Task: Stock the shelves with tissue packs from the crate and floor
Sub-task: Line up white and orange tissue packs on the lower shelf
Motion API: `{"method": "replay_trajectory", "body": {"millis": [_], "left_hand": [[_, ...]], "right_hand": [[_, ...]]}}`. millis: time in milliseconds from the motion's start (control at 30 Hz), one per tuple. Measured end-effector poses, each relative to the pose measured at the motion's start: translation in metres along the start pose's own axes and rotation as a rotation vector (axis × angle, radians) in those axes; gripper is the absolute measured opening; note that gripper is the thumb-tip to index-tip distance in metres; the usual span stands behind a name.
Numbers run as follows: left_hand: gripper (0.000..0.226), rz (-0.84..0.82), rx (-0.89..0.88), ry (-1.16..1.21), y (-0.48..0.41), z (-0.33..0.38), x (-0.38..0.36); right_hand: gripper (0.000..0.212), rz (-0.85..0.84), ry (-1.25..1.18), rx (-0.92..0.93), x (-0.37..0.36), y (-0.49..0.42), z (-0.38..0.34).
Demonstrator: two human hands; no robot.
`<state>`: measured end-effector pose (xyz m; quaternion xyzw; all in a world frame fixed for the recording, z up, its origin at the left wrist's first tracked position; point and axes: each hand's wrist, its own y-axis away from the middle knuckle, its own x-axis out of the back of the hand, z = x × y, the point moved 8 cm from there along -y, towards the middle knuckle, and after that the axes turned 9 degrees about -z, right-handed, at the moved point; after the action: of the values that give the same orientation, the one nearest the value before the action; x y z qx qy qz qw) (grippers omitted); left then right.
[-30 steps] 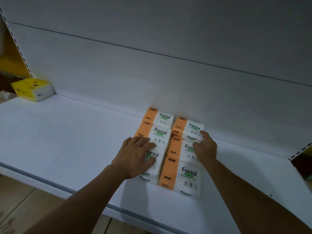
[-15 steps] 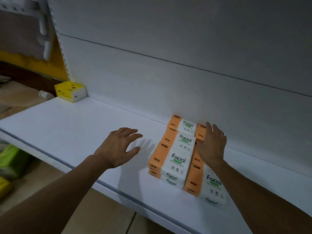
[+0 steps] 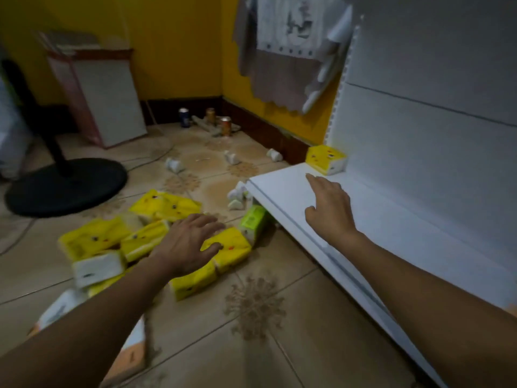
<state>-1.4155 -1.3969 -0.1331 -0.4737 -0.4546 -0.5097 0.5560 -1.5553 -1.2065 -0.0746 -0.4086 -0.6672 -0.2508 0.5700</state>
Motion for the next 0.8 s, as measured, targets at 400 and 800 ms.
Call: {"method": "replay_trajectory", "body": {"millis": [400, 800], "left_hand": [[0.074, -0.079, 0.569, 0.153, 0.25, -0.209, -0.059], [0.097, -0.268, 1.001, 0.737, 0.279, -0.245, -0.154]], "right_hand": [[0.069, -0.45, -0.221, 0.344, -0.209, 0.032, -0.274], [0.074, -0.876, -0.447, 0.406, -0.303, 0.086, -0.336]]}}
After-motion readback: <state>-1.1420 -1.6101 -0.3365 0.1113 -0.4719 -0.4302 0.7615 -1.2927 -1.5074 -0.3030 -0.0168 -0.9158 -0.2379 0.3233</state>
